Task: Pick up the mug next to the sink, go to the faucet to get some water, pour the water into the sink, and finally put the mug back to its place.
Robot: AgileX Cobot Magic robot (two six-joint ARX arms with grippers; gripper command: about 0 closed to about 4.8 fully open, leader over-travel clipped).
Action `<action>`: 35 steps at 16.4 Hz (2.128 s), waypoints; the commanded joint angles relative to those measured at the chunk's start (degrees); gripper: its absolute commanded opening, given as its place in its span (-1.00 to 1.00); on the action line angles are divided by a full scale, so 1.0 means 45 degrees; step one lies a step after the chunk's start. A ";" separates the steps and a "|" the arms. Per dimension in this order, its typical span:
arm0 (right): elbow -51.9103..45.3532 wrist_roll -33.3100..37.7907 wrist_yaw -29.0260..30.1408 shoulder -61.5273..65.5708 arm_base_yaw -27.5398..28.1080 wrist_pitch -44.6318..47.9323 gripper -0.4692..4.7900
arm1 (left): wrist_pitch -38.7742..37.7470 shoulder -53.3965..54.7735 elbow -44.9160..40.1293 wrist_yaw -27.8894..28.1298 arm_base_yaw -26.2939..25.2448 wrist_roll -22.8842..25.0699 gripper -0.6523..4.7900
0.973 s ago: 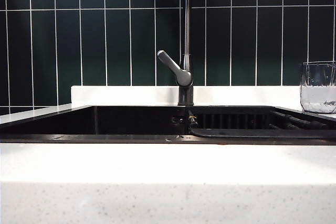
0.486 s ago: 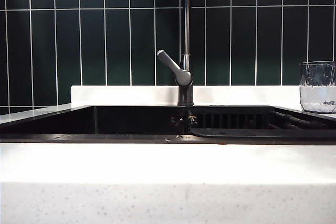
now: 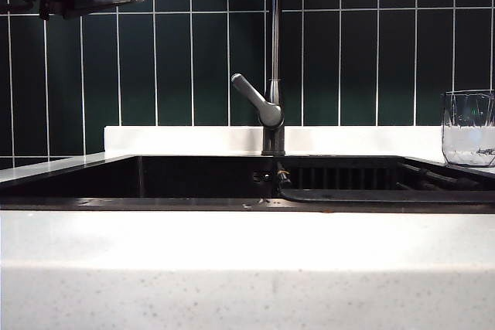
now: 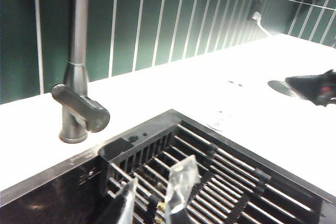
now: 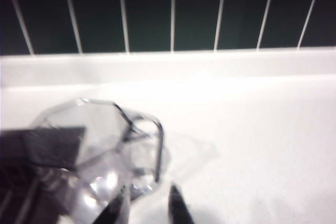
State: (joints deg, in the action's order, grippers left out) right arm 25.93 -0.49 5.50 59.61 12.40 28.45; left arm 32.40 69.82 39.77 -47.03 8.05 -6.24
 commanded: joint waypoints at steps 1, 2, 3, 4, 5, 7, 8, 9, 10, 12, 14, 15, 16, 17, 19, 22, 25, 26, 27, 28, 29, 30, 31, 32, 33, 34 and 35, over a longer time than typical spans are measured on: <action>0.0053 0.0160 0.1617 0.1311 0.0816 0.1724 -0.37 | 0.0253 -0.0024 0.0063 -0.0185 -0.0005 -0.0034 -0.45; 0.0204 0.0199 0.2691 0.2186 0.1350 0.2259 -0.33 | 0.0257 -0.0024 0.0063 -0.0185 -0.0005 -0.0029 -0.45; 0.0350 0.0199 0.2885 0.2657 0.1545 0.2356 -0.13 | 0.0253 -0.0024 0.0063 -0.0185 -0.0005 -0.0034 -0.45; 0.0491 0.0199 0.2866 0.3089 0.1651 0.2438 0.22 | 0.0253 -0.0024 0.0063 -0.0185 -0.0005 0.0024 -0.45; 0.0699 0.0175 0.3055 0.3774 0.1807 0.2579 0.59 | 0.0253 -0.0024 0.0063 -0.0180 -0.0005 0.0058 -0.45; 0.0738 0.0092 0.3094 0.4420 0.1817 0.3283 0.59 | 0.0257 -0.0024 0.0063 -0.0180 -0.0005 0.0107 -0.45; 0.0801 -0.0010 0.3099 0.5134 0.1831 0.4167 0.58 | 0.0248 -0.0024 0.0058 -0.0175 -0.0005 0.0330 -0.45; 0.0971 -0.0049 0.3177 0.5785 0.1894 0.4532 0.58 | 0.0253 -0.0024 0.0063 -0.0170 -0.0005 0.0364 -0.45; 0.1234 -0.0102 0.3293 0.6363 0.1894 0.4507 0.58 | 0.0253 -0.0024 0.0058 -0.0160 -0.0005 0.0393 -0.45; 0.1802 -0.0539 0.3944 0.7465 0.1899 0.4537 0.52 | 0.0228 -0.0024 0.0058 -0.0136 -0.0005 0.0641 -0.45; 0.2229 -0.0593 0.4405 0.8111 0.1899 0.4877 0.52 | 0.0219 -0.0024 0.0058 -0.0117 -0.0010 0.0729 -0.45; 0.2424 -0.0597 0.4478 0.8364 0.1899 0.5178 0.52 | 0.0204 -0.0024 0.0058 -0.0126 -0.0010 0.0835 -0.45; 0.2492 -0.0631 0.4483 0.8364 0.1899 0.5178 0.52 | 0.0160 -0.0024 0.0058 -0.0083 -0.0010 0.0928 -0.45; 0.2642 -0.0933 0.4483 0.8364 0.1904 0.5226 0.52 | 0.0155 0.0087 0.0058 -0.0039 -0.0010 0.0957 -0.45; 0.2895 -0.0986 0.4532 0.8378 0.1904 0.5299 0.42 | 0.0170 0.0442 0.0058 -0.0053 -0.0005 0.0952 -0.45; 0.3259 -0.0942 0.4784 0.8825 0.1899 0.5765 0.42 | 0.0223 0.0680 0.0058 -0.0083 0.0063 0.0957 -0.45; 0.3429 -0.0933 0.4794 0.9510 0.1894 0.6105 0.42 | 0.0253 0.0680 0.0058 -0.0083 0.0063 0.0962 -0.45; 0.3429 -0.0884 0.4799 0.9704 0.1894 0.6421 0.42 | 0.0253 0.0680 0.0058 -0.0083 0.0063 0.0962 -0.45; 0.3453 -0.0845 0.4809 0.9991 0.1889 0.6805 0.42 | 0.0253 0.0680 0.0058 -0.0083 0.0063 0.0962 -0.45; 0.3473 -0.0840 0.4813 1.0117 0.1889 0.6926 0.42 | 0.0253 0.0685 0.0058 -0.0083 0.0063 0.0962 -0.45; 0.3497 -0.0733 0.4818 1.0268 0.1889 0.7203 0.42 | 0.0253 0.0690 0.0058 -0.0078 0.0063 0.0971 -0.45; 0.3517 -0.0641 0.4813 1.0321 0.1889 0.7310 0.42 | 0.0253 0.0690 0.0058 -0.0078 0.0063 0.0971 -0.45; 0.3614 -0.0554 0.4852 1.0404 0.1889 0.7397 0.42 | 0.0253 0.0690 0.0058 -0.0044 0.0063 0.0971 -0.45; 0.3764 -0.0554 0.4881 1.0428 0.1885 0.7378 0.42 | 0.0253 0.0733 0.0058 -0.0044 0.0063 0.0967 -0.45; 0.3905 -0.0554 0.5081 1.0428 0.1885 0.7368 0.41 | 0.0253 0.0782 0.0058 -0.0039 0.0063 0.0967 -0.45; 0.4080 -0.0554 0.5149 1.0428 0.1885 0.7339 0.41 | 0.0253 0.0826 0.0058 -0.0039 0.0063 0.0967 -0.45; 0.4303 -0.0549 0.5153 1.0428 0.1885 0.7300 0.41 | 0.0257 0.0879 0.0058 -0.0039 0.0063 0.0967 -0.45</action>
State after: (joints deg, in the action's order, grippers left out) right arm 44.66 -3.27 28.36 106.80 20.86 60.55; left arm 32.40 73.84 39.79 -47.13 8.27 -2.15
